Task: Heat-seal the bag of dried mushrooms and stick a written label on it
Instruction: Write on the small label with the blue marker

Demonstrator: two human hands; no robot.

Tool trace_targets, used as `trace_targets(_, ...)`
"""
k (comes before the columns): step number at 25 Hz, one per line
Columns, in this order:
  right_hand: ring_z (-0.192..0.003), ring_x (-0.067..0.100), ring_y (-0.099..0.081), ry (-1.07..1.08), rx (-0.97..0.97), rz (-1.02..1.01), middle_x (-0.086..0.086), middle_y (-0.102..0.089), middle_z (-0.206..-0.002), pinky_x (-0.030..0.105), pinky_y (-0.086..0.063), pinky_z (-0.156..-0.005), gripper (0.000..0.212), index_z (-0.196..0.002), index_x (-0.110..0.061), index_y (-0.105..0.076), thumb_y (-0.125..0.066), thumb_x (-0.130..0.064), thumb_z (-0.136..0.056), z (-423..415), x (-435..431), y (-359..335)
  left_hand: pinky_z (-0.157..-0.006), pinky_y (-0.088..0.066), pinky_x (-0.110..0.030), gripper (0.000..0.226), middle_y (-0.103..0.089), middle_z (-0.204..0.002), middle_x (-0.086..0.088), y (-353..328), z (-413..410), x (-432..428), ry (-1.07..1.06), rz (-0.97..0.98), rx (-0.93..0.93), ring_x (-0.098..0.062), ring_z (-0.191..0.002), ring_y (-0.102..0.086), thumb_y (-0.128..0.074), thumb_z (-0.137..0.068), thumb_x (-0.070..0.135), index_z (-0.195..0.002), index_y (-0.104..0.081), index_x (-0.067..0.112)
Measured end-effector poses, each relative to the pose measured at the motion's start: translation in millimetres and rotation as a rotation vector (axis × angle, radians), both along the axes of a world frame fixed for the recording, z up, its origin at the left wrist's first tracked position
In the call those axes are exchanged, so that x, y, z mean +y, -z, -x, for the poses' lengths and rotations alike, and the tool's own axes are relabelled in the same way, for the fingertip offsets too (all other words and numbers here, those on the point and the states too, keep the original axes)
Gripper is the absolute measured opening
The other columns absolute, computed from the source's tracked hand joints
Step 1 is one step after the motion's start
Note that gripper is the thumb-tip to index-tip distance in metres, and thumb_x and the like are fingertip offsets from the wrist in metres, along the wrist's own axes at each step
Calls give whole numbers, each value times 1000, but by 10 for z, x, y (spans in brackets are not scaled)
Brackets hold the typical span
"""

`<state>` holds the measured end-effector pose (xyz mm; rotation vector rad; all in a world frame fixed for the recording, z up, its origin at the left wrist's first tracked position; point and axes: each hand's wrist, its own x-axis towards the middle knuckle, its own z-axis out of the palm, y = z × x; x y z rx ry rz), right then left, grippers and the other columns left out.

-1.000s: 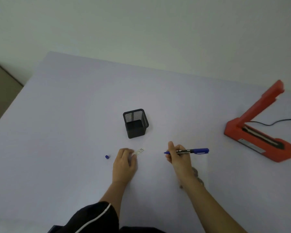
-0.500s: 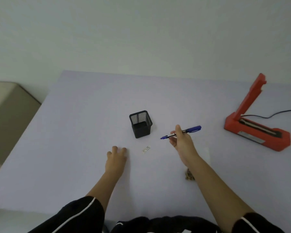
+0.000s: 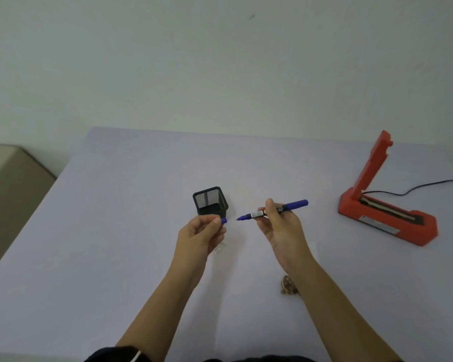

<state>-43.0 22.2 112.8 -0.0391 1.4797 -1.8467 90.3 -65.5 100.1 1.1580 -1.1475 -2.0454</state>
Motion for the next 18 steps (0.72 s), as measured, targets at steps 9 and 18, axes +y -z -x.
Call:
trace_targets(9, -80, 12, -65, -14, 4, 18, 2, -62, -83, 16, -57, -72, 16, -90, -9, -58, -54, -25, -92, -32, 39, -16, -70, -57, -20, 9, -70, -83, -7, -137, 74, 145, 39, 82, -81, -15, -74, -67, -60, -89, 10, -91, -68, 11)
trace_targets(18, -83, 14, -66, -55, 29, 29, 4, -63, -83, 17, -57, -72, 13, -89, -8, -59, -56, -21, -90, -11, 17, -41, -68, -55, -20, 7, -71, -76, -5, -172, 128, 136, 53, 129, -76, -12, -70, -67, -63, -87, 13, -89, -69, 11)
